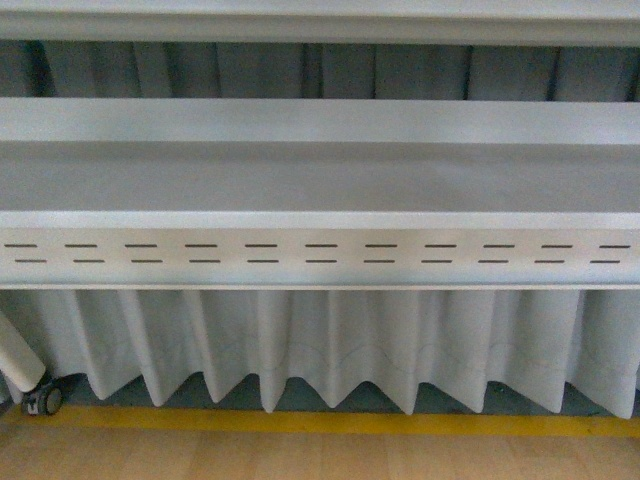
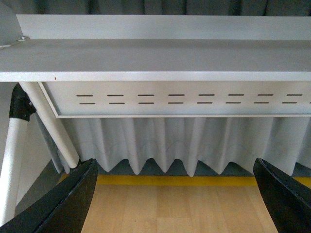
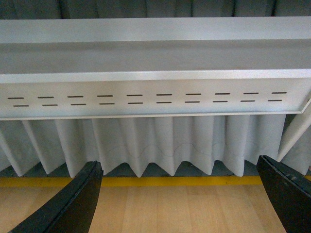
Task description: Wind up and store yellow beetle toy
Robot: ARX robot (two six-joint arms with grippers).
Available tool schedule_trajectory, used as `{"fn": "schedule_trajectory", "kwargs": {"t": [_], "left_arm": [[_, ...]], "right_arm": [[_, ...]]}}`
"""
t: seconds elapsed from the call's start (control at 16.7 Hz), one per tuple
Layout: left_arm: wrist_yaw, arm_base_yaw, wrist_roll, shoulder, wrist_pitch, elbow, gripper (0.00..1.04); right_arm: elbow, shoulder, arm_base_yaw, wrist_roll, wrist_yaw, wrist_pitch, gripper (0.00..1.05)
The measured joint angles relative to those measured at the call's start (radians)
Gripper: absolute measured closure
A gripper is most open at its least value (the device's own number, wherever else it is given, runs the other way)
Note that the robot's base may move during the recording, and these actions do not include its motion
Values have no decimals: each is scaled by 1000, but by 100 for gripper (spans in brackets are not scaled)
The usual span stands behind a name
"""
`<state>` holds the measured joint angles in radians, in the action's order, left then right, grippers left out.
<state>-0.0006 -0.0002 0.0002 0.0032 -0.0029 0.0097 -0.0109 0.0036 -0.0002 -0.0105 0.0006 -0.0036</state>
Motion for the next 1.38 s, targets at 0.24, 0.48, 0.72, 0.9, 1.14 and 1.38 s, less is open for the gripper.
{"fn": "schedule_trajectory", "kwargs": {"t": [0.24,0.48,0.72,0.9,1.14,1.38], "left_arm": [[0,0,0,0,0,0,7],[0,0,0,0,0,0,7],[0,0,0,0,0,0,7],[0,0,0,0,0,0,7],[0,0,0,0,0,0,7],[0,0,0,0,0,0,7]], "right_arm": [[0,0,0,0,0,0,7],[0,0,0,0,0,0,7],[0,0,0,0,0,0,7],[0,0,0,0,0,0,7],[0,0,0,0,0,0,7],[0,0,0,0,0,0,7]]}}
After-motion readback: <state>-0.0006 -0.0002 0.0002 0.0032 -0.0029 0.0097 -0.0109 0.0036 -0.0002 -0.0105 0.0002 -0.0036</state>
